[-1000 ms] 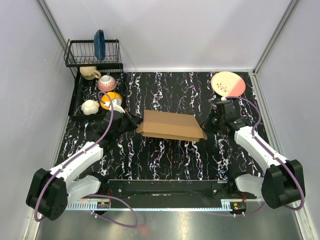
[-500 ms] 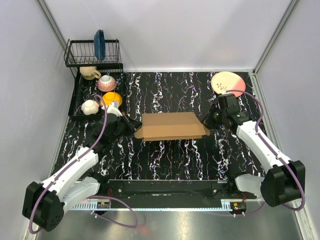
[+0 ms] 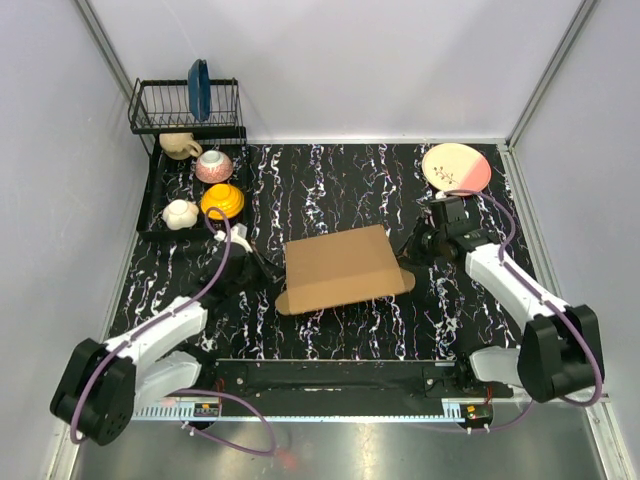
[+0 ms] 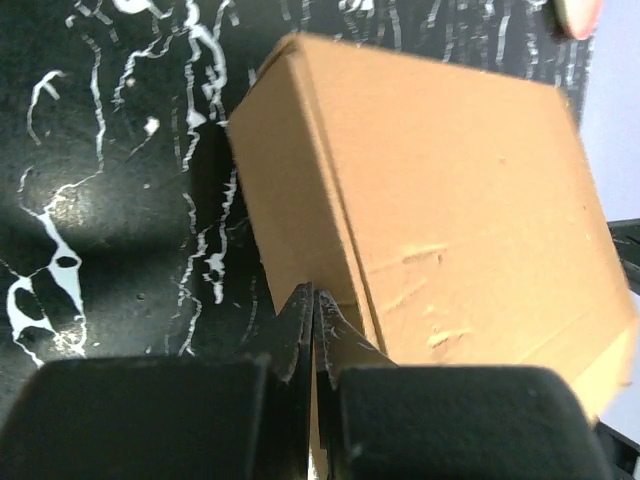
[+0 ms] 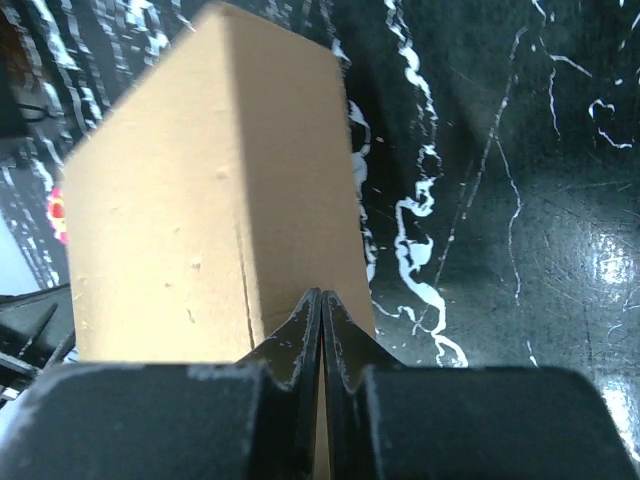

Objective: Fold the paper box

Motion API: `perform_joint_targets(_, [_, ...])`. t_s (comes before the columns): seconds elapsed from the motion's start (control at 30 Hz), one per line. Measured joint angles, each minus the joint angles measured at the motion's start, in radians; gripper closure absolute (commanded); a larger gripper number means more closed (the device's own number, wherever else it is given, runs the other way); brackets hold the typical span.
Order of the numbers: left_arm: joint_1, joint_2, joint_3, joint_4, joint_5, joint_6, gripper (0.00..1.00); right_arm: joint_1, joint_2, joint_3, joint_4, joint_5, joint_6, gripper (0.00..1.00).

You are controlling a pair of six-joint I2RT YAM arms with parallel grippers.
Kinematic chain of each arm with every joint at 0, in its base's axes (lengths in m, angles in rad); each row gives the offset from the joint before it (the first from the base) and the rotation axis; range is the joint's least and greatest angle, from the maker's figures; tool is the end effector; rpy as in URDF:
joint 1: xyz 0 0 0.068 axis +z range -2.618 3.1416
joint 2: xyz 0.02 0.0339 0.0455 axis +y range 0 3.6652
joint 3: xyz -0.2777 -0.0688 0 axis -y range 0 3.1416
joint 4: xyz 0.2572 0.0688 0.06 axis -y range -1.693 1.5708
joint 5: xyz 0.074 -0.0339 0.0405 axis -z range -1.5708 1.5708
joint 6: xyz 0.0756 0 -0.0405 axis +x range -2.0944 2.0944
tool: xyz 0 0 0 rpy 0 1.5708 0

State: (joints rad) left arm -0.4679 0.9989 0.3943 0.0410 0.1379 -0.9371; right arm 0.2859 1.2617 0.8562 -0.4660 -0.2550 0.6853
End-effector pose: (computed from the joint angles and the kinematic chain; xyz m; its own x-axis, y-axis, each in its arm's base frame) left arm 0.2106 -0.1181 0.1706 -0.7259 -0.5275 -0.4414 -0.0583 0.6866 -0.7247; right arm 0.2731 0.1002 0.2191 -0.8398 0.3915 -0.3762 0.1328 0.8199 0.5568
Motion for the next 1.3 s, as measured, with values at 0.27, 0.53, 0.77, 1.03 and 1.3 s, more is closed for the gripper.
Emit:
perform_joint_targets(0.27, [-0.001, 0.157, -0.007, 0.071, -0.001, -0.007, 1.00, 0.000, 0.128, -0.044, 0.050, 0.000, -0.002, 0.93])
perform_joint_targets(0.53, [0.003, 0.170, 0.068, 0.074, -0.045, 0.051, 0.98, 0.000, 0.129, -0.043, 0.064, 0.033, -0.042, 0.75])
perform_joint_targets(0.77, [0.005, 0.148, 0.063, 0.084, -0.093, 0.069, 0.74, 0.000, 0.129, -0.043, 0.058, 0.070, -0.083, 0.68])
perform_joint_targets(1.03, [-0.002, 0.058, -0.013, 0.091, -0.164, 0.069, 0.61, -0.011, 0.106, -0.068, 0.061, 0.120, -0.094, 0.66])
perform_joint_targets(1.3, [-0.002, 0.027, -0.116, 0.128, -0.187, 0.048, 0.89, -0.021, 0.054, -0.155, 0.069, 0.139, -0.091, 0.95])
